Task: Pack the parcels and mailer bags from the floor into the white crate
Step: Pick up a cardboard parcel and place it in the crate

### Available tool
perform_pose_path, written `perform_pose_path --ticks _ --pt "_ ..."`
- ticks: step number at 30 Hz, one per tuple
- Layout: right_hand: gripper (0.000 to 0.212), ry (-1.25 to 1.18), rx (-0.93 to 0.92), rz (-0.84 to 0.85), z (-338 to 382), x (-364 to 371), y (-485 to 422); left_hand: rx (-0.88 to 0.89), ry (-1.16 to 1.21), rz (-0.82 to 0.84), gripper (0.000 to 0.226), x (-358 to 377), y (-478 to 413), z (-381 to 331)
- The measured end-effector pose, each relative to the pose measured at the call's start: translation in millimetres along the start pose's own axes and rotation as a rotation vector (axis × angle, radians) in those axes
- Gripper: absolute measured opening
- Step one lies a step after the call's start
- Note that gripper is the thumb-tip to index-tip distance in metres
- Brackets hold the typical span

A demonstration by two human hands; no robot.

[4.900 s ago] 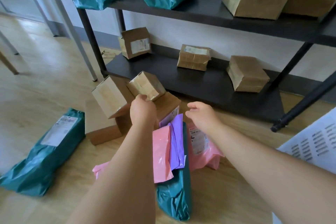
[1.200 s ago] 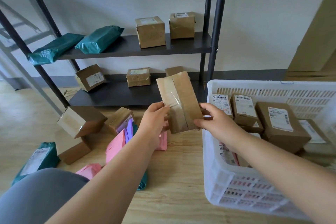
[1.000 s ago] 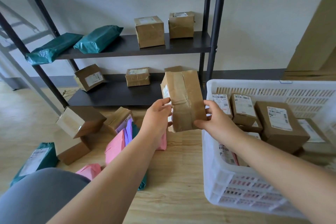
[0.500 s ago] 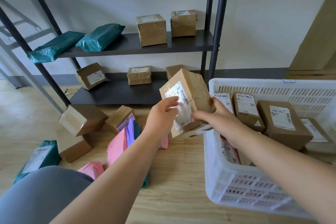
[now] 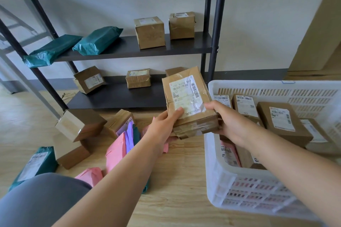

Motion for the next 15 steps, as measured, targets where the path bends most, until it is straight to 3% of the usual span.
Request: perform_pose_path --ticks 8,15 --pt "0.037 0.11 -0.024 -0.076 11.5 -9.6 2.4 0.084 -0.147 -0.069 0.059 13.2 -3.4 -5.0" --pt "0.054 0.089 -0.049 -0.068 21.3 -12.9 22.6 0.123 -0.175 -0.146 0.058 35.5 4.3 -18.6"
Point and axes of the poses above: each hand's wrist, its own y-axis away from the middle knuckle, its own x-axis out of the palm, z = x × y, the point moved 3 cm from there along -y, towards the middle knuckle, and after that the axes turned 11 degrees about -y, right-handed, at the moved point
